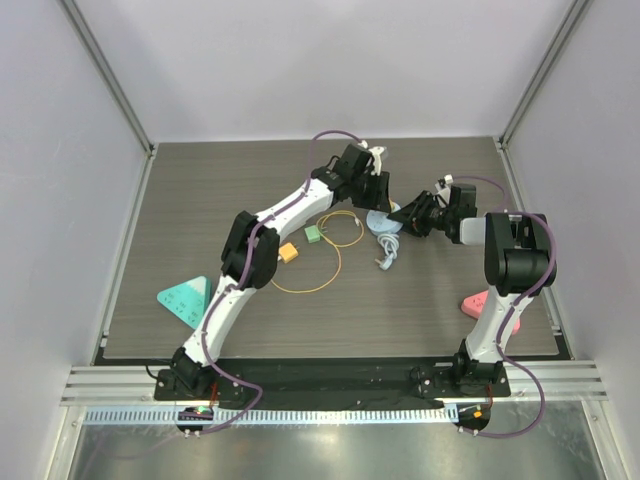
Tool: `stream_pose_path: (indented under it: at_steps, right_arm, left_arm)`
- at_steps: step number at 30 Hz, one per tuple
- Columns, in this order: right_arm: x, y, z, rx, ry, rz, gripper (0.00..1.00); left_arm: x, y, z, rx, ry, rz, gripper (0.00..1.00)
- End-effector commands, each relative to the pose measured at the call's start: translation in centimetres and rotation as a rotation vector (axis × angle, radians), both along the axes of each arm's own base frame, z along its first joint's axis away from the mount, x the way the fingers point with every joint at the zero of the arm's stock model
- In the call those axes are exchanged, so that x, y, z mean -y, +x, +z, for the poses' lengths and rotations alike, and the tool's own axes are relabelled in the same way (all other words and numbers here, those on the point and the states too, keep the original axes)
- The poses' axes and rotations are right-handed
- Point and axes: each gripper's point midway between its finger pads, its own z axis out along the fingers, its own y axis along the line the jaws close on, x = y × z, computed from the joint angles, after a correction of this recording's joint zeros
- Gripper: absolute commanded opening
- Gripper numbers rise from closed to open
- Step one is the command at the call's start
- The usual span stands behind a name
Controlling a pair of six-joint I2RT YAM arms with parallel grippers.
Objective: Pull the plug off the socket
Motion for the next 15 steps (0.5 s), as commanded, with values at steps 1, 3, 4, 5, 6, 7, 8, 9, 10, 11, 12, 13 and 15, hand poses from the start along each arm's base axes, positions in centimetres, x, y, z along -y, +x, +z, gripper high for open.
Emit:
stream_pose_path:
  at_steps: [1, 3, 4, 5, 6, 7, 8, 9, 10, 11, 12, 13, 15]
  right_arm:
    - [0.6, -0.1, -1.5, -0.013, -0.073, -0.008, 0.19]
    - [0.6, -0.1, -1.3, -0.007, -0.075, -0.005, 0.23]
    - [0.6, -0.1, -1.3, -0.006, -0.076, -0.004, 0.27]
    - [0.6, -0.2, -1.1, -0.003, -0.076, -0.002, 0.29]
    - [0.5, -0.3, -1.1, -0.003, -0.074, 0.002, 0.31]
    - [0.6, -0.3, -0.8, 0.004, -0.073, 0.003, 0.36]
    - [0.6, -0.4, -0.5, 0.009, -0.076, 0.007, 0.38]
    - [0.6, -0.5, -0.3, 0.014, -0.077, 0.011, 0.41]
    - [0.6, -0.6, -0.2, 0.018, -0.079, 0.012, 0.45]
    - [0.6, -0.6, -0.1, 0.018, -0.081, 0.01, 0.46]
    - [0.7, -0.7, 0.1, 0.024, -0.085, 0.009, 0.46]
    - [0.7, -0.8, 0.0, 0.023, -0.087, 0.009, 0.49]
    - [0.7, -0.9, -0.3, 0.012, -0.085, 0.012, 0.5]
  left_arm:
    - [0.2, 1.2, 0.5, 0.018, -0.024, 0.036, 0.3]
    - [0.2, 1.3, 0.7, 0.025, -0.025, 0.041, 0.24]
    - [0.1, 1.3, 0.7, 0.023, -0.024, 0.045, 0.24]
    - [0.0, 1.3, 0.7, 0.024, -0.023, 0.046, 0.23]
    - [0.0, 1.4, 0.7, 0.025, -0.022, 0.049, 0.23]
    - [0.0, 1.4, 0.7, 0.026, -0.02, 0.051, 0.22]
    - [0.0, 1.3, 0.7, 0.024, -0.02, 0.048, 0.22]
    - [0.0, 1.2, 0.8, 0.027, -0.019, 0.049, 0.21]
    - [0.0, 1.2, 0.7, 0.026, -0.017, 0.048, 0.2]
    - [0.0, 1.2, 0.7, 0.03, -0.015, 0.049, 0.19]
    - [0.0, 1.1, 0.7, 0.03, -0.013, 0.048, 0.18]
    - [0.1, 1.1, 0.8, 0.035, -0.013, 0.048, 0.15]
    - [0.0, 1.1, 0.7, 0.036, -0.01, 0.049, 0.14]
